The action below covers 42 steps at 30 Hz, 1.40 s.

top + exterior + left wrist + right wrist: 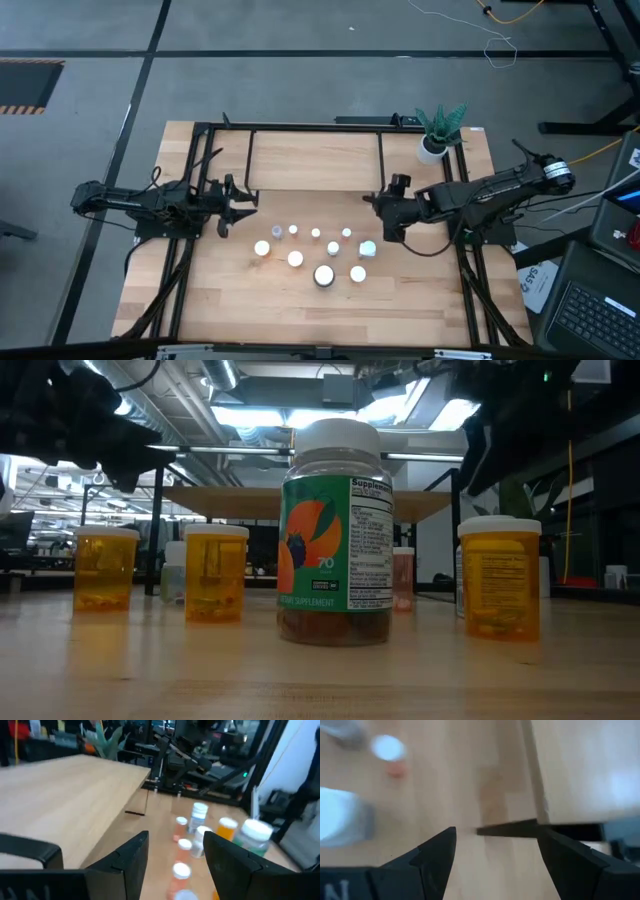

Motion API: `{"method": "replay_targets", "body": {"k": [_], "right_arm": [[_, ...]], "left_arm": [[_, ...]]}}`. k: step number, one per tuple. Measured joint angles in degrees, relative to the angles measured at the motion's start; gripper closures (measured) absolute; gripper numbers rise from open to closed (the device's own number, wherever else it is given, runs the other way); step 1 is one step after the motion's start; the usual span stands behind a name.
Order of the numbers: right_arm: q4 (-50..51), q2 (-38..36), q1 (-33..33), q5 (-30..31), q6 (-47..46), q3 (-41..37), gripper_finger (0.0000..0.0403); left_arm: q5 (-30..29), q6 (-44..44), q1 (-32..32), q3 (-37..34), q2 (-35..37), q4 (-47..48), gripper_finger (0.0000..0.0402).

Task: Pick and place medicine bottles onto shelf by color
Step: Adjust the shelf, then put the large white pill bottle on the shelf

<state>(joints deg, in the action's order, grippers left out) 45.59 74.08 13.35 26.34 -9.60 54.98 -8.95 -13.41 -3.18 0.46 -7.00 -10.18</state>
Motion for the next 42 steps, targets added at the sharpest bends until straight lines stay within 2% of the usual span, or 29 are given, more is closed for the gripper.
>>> {"method": "replay_targets", "body": {"k": [5,12,16,23,29,33,39,42], "right_arm": [[1.6,0.0,1.9,-7.8,2.4,6.5,0.0121],[2.5,0.0,5.3,-16.0,2.4,13.7,0.0121],[2.9,0.0,7.4,-16.4,0.8,13.9,0.0121],[3.1,0.1,10.2,-16.5,-6.8,13.9,0.0121],[1.4,2.6,11.4,-16.5,-5.9,12.1,0.0121],[-0.5,5.3,11.6,-17.0,-3.7,9.1,0.0121],[-5.2,10.0,11.6,-16.7,-3.5,5.8,0.0121],[-5.0,12.5,11.6,-12.5,-3.7,5.7,0.0121]], "left_arm": [[1.0,0.5,0.0,0.0,0.0,-6.0,0.0217],[1.3,9.4,-0.1,4.4,-2.3,-8.3,0.0217],[0.9,9.5,-1.7,11.0,-8.0,-3.0,0.0217],[-5.5,9.6,-6.2,22.9,-25.2,11.1,0.0217],[-6.6,9.6,-8.6,28.2,-35.3,17.0,0.0217],[-6.6,9.6,-10.0,28.6,-38.4,17.3,0.0217],[-7.1,9.6,-10.4,28.6,-39.2,17.1,0.0217],[-7.1,9.6,-10.4,28.6,-39.2,17.2,0.0217]]}}
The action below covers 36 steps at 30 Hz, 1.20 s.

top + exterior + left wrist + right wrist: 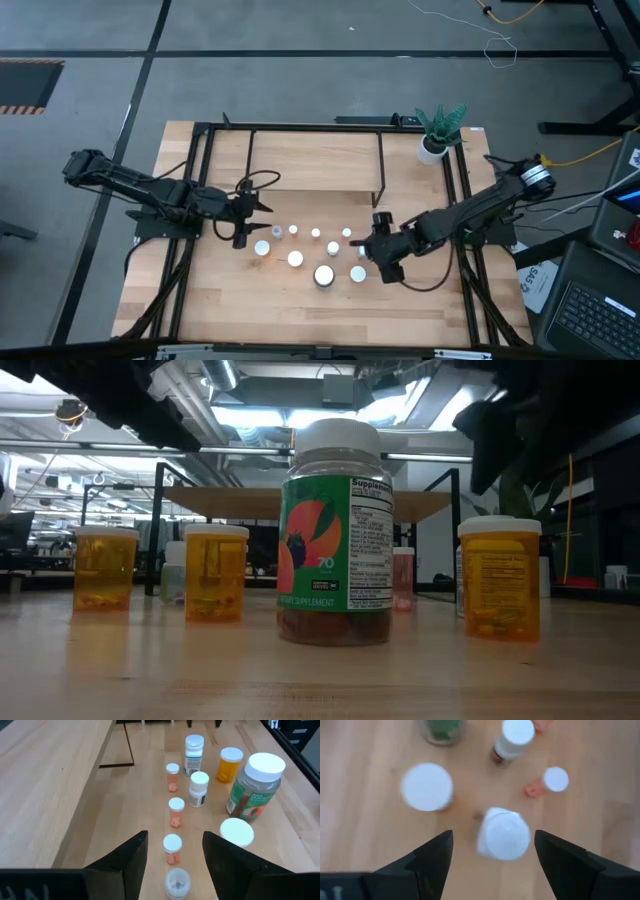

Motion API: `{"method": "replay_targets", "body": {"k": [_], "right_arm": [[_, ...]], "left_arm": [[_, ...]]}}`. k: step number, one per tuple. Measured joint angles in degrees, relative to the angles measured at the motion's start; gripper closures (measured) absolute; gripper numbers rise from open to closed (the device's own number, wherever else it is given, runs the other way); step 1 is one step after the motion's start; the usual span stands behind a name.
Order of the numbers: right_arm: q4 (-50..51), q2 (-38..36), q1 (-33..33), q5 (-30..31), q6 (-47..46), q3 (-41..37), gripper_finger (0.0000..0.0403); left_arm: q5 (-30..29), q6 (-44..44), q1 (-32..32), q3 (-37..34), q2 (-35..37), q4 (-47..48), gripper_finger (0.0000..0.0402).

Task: Pick and place medicine bottles onto shelf by color
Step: Put the large white pill bottle on the shelf

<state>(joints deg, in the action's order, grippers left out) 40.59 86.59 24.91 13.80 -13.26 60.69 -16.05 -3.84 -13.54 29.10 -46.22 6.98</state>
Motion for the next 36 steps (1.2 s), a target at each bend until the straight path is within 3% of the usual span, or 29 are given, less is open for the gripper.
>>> {"method": "replay_targets", "body": {"k": [17,27,36], "right_arm": [[-0.6,8.0,0.0,1.2,-1.8,0.0,0.0123],[-0.5,7.8,-1.1,0.0,-9.4,0.1,0.0224],[7.9,3.7,-2.2,-0.4,-13.3,5.1,0.0226]], "left_arm": [[0.0,0.0,0.0,0.0,0.0,-0.1,0.0217],[0.0,0.0,0.0,0.0,0.0,-0.1,0.0217],[0.0,-0.1,0.0,0.0,0.0,-0.1,0.0217]]}}
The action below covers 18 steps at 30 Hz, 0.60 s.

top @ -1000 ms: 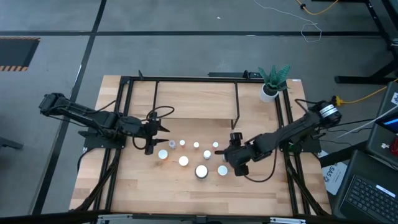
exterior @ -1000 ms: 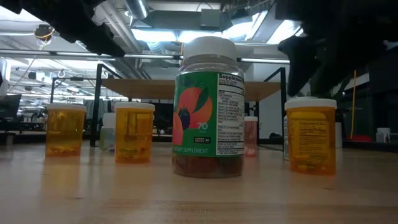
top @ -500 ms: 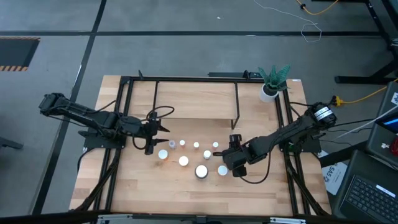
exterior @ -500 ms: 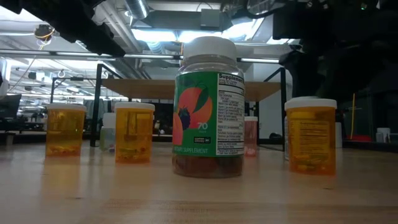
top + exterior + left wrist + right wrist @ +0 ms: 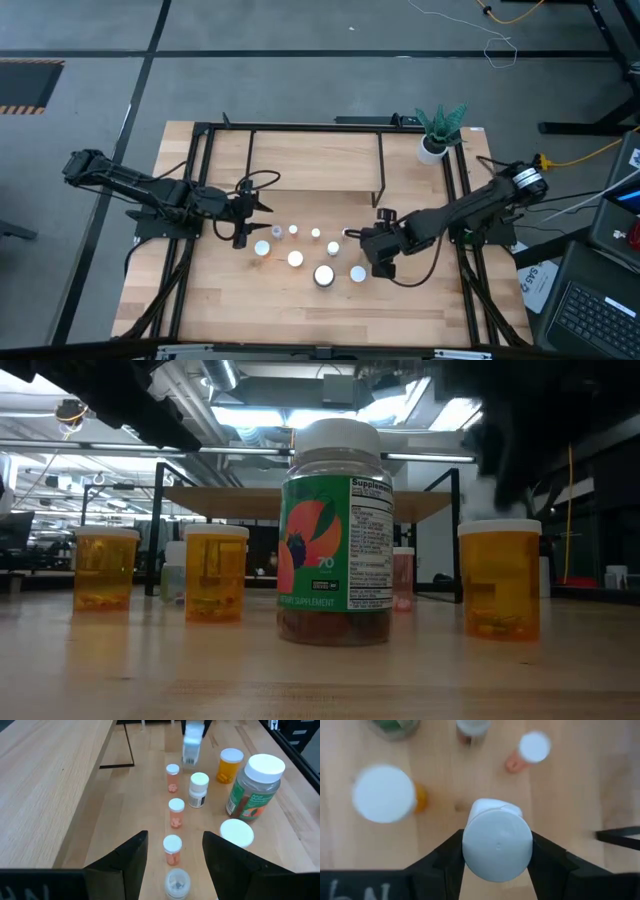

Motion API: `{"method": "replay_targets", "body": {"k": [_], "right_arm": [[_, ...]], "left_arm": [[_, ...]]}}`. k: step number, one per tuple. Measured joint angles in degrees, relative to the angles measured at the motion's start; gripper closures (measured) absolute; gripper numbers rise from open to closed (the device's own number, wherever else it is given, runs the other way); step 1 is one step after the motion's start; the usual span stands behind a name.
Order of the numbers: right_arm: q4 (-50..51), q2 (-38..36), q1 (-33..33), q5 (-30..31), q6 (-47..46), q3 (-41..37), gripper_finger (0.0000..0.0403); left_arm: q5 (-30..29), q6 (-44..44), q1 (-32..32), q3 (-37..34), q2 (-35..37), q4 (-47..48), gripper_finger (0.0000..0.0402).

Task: Pick and place medicine bottles onto shelf by color
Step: Put the large white pill bottle on the shelf

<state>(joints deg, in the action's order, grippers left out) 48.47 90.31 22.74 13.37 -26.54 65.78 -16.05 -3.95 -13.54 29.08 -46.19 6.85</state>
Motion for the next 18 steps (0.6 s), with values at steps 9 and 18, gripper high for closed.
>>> {"method": "replay_targets", "body": {"k": [9,18], "right_arm": [[16.4,-2.9,-0.9,10.4,9.5,19.2,0.0224],[23.2,-3.1,-10.1,25.6,23.3,38.4,0.0225]], "left_arm": [[0.0,-0.1,0.0,0.0,0.0,0.0,0.0217],[0.0,-0.1,0.0,0.0,0.0,0.0,0.0217]]}}
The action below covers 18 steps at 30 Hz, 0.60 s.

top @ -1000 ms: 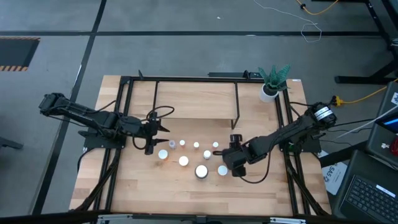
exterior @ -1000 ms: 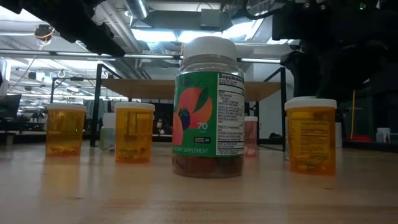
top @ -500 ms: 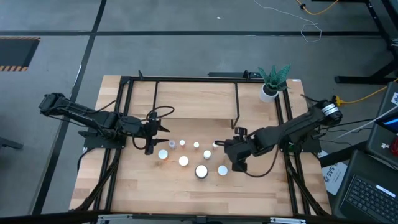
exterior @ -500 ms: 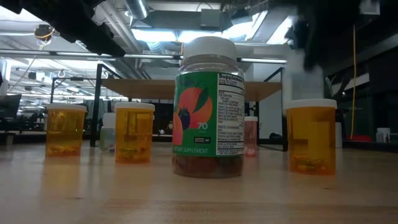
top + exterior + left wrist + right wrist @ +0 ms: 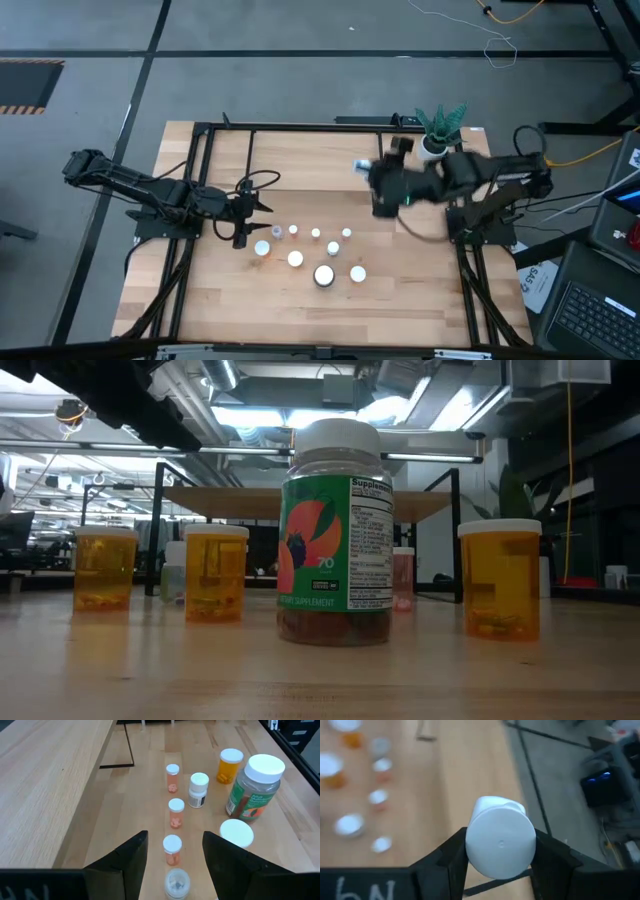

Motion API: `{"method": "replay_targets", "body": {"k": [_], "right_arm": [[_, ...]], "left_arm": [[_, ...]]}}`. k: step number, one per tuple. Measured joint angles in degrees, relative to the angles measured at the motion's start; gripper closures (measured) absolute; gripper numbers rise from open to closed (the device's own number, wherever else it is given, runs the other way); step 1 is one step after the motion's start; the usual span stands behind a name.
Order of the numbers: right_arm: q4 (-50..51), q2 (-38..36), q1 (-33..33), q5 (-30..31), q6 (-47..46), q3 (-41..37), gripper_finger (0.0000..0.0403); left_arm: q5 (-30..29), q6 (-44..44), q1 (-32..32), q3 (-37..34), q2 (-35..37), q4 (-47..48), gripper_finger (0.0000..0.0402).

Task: Pick and place medicine bottles onto shelf by color
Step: Put the large white pill bottle on the shelf

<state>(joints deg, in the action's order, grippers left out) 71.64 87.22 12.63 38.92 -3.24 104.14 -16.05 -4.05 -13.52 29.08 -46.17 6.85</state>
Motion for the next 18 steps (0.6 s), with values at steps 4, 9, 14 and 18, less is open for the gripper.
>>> {"method": "replay_targets", "body": {"k": [4,9,14,18], "right_arm": [[0.2,0.0,-8.6,-5.7,4.2,4.0,0.0226],[-0.1,0.1,-20.8,-20.3,6.4,0.4,0.0226],[-5.9,0.2,-29.8,-24.2,10.7,-9.3,0.0226],[-11.3,0.2,-34.2,-32.3,13.0,-13.9,0.0226]], "left_arm": [[0.0,0.0,0.0,0.0,0.0,0.0,0.0217],[0.0,0.0,0.0,0.0,0.0,0.0,0.0217],[0.0,0.0,0.0,0.0,0.0,0.0,0.0217],[0.0,0.0,0.0,0.0,0.0,0.0,0.0217]]}}
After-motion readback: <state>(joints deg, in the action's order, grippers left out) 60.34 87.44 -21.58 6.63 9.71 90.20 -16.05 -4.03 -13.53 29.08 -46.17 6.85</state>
